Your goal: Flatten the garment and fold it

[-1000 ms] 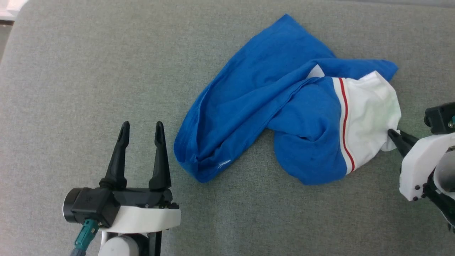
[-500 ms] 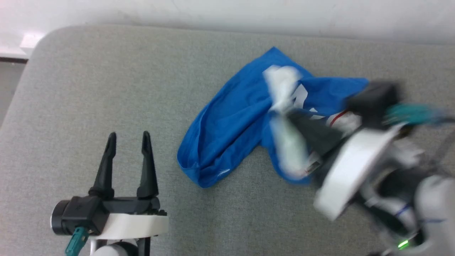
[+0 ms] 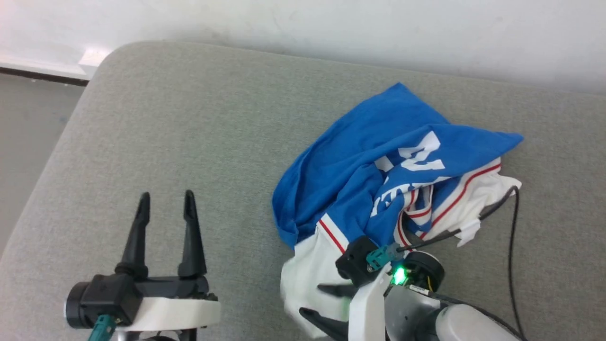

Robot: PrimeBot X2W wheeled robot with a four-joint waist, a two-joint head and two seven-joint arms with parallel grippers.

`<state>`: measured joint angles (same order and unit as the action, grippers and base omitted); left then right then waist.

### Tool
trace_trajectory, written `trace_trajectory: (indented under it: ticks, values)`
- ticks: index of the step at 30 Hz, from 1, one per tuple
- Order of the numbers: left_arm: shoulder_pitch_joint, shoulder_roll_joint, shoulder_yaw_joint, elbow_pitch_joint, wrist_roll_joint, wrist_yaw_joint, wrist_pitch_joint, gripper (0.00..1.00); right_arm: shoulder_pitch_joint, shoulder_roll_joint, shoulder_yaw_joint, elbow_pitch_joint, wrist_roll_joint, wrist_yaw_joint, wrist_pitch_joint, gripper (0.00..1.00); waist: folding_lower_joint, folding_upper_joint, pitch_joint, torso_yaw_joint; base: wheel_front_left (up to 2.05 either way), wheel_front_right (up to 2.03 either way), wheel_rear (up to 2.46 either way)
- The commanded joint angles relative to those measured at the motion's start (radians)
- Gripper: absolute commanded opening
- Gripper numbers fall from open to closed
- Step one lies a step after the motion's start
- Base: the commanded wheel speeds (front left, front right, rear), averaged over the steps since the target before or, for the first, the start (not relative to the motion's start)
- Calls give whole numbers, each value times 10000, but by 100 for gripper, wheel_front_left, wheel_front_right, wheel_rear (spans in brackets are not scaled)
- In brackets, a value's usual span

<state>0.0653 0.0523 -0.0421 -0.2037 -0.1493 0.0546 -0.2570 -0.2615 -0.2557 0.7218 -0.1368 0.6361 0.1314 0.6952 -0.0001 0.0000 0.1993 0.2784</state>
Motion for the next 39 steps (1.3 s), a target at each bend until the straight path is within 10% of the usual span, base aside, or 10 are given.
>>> trace_trajectory:
  ticks: [1,7,20,26,39]
  values:
    - [39,-18,-151,57,-48,6,-47,100,-185,-35,111,491,-441,-7,-514,100,1,0,-42,134,0,0,0]
    - [-64,-19,-424,92,-50,77,-47,100,-467,430,-737,767,-593,-7,-1983,100,1,0,-123,-75,0,0,0]
    - [2,-20,-314,-546,15,289,-47,100,2217,1884,-6958,-1716,-4331,-7,-5746,100,1,0,389,-1329,0,0,0]
    - [-7,-20,-277,-603,41,299,-47,100,3315,2048,-8200,-1378,-4770,-7,-6962,100,1,0,770,-1676,0,0,0]
    - [-660,-20,-703,-385,-204,346,-47,100,951,1544,-7464,108,-6093,-7,-4300,100,1,0,1621,-1009,0,0,0]
